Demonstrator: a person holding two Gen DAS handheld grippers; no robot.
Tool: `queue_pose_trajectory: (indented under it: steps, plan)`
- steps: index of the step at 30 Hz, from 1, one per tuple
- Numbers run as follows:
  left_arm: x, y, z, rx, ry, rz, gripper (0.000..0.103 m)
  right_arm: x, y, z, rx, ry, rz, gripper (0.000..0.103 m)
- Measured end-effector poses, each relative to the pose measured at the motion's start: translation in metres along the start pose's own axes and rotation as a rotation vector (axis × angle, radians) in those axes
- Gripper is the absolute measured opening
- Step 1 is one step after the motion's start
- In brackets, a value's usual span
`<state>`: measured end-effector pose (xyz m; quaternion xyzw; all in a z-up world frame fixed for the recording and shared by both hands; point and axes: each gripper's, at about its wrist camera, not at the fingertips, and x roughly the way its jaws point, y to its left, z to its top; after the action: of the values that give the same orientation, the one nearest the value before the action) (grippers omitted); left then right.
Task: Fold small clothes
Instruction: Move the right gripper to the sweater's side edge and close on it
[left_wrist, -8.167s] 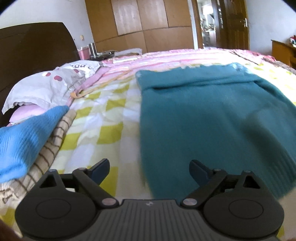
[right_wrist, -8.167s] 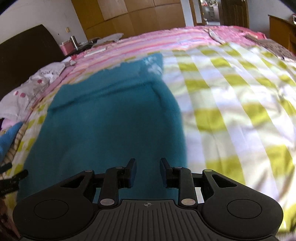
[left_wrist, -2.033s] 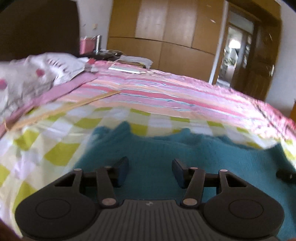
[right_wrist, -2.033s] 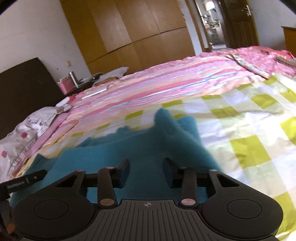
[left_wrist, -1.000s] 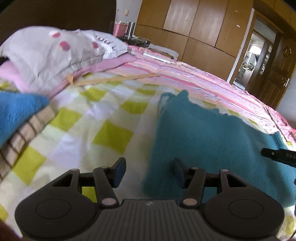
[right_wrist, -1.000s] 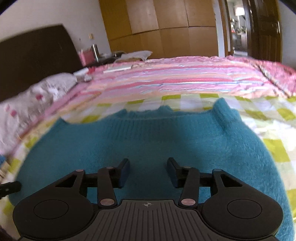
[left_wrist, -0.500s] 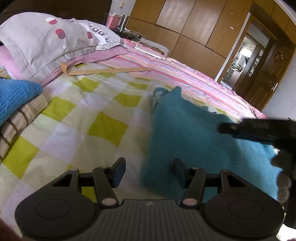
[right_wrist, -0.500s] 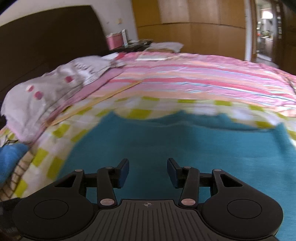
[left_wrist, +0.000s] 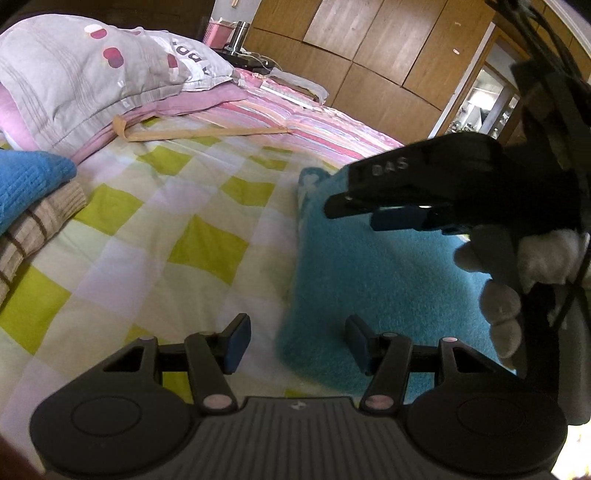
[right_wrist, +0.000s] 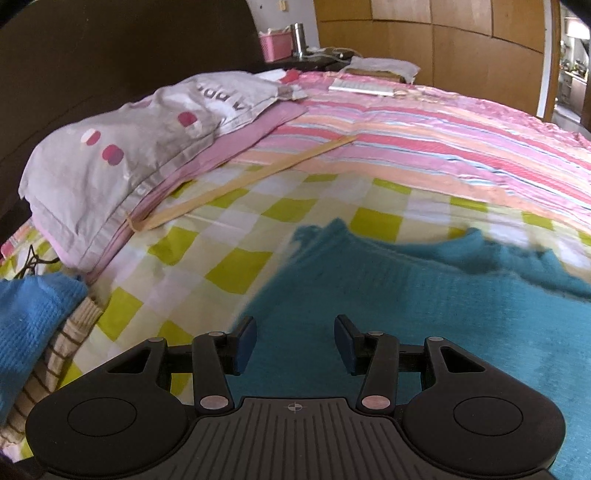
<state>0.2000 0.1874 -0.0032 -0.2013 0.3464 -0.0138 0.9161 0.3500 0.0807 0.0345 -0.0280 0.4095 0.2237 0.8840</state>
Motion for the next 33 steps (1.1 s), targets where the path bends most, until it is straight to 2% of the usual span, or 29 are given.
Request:
queue_pose_trajectory:
  steps: [3, 9, 16, 22, 27, 33]
  plan:
    - [0.002, 0.002, 0.000, -0.006, 0.005, -0.005, 0.061, 0.005, 0.007, 0.003, -0.020, 0.012, -0.001, 0.050]
    - [0.003, 0.002, 0.000, -0.011, 0.009, -0.013, 0.062, 0.014, 0.012, 0.013, -0.006, 0.031, 0.000, 0.052]
    - [0.006, 0.004, 0.001, -0.017, 0.016, -0.020, 0.062, 0.025, 0.022, 0.015, -0.042, 0.052, -0.035, 0.058]
    - [0.008, 0.004, 0.001, -0.015, 0.021, -0.030, 0.062, 0.041, 0.038, 0.023, -0.131, 0.105, -0.115, 0.061]
    - [0.010, 0.007, 0.001, -0.029, 0.024, -0.043, 0.062, 0.057, 0.050, 0.027, -0.207, 0.166, -0.167, 0.069]
    - [0.011, 0.007, 0.001, -0.029, 0.025, -0.046, 0.062, 0.075, 0.065, 0.020, -0.348, 0.206, -0.262, 0.071]
